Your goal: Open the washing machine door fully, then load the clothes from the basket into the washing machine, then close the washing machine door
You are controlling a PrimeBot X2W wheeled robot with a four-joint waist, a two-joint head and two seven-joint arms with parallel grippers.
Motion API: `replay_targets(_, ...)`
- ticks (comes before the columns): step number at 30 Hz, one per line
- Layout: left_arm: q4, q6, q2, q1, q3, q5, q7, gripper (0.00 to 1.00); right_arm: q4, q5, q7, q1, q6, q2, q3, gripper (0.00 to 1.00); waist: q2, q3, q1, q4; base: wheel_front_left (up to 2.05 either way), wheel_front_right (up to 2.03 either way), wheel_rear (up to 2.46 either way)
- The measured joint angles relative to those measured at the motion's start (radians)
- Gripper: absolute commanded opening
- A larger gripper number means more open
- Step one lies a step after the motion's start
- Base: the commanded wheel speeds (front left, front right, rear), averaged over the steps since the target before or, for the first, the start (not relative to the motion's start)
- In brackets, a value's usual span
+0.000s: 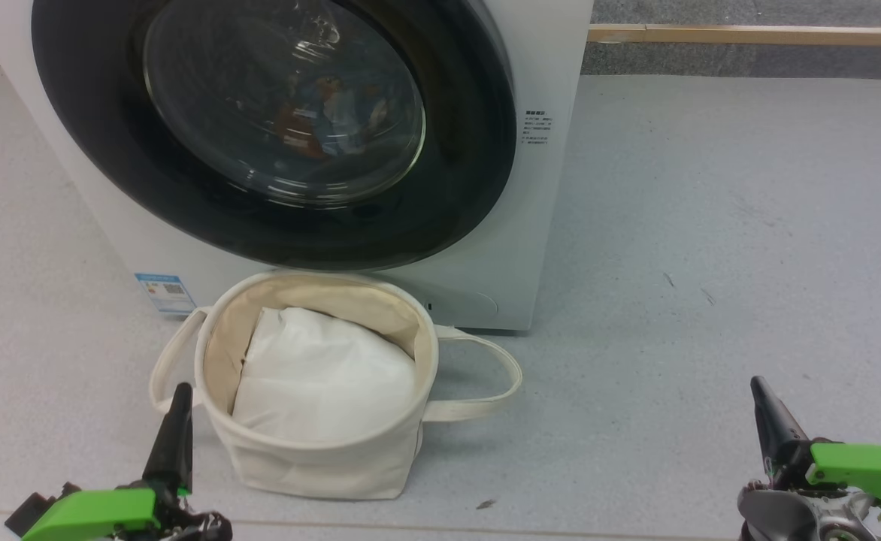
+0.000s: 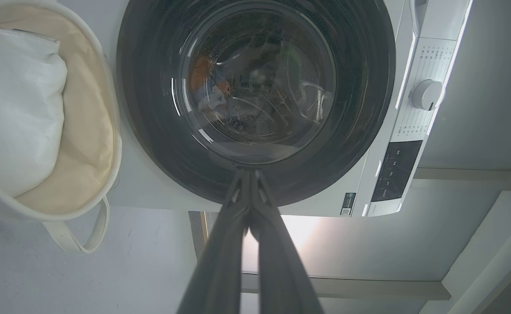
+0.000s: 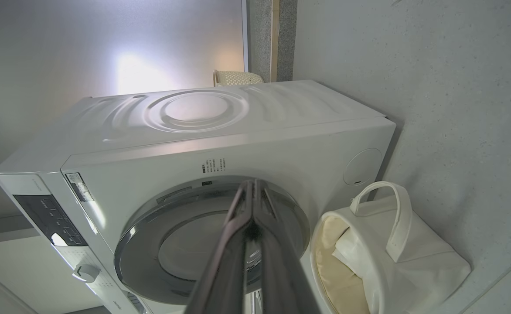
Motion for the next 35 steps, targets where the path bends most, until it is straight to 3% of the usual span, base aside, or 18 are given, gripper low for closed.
replay_targets(35,0.0,0.0,0.0,0.0,0.0,0.0,0.0,0.0,-0.006,0.025,-0.022,0.0,0.0,-0.018,0.026,0.0,0.0,0.0,0.0,0.0,0.0,0.0,0.0)
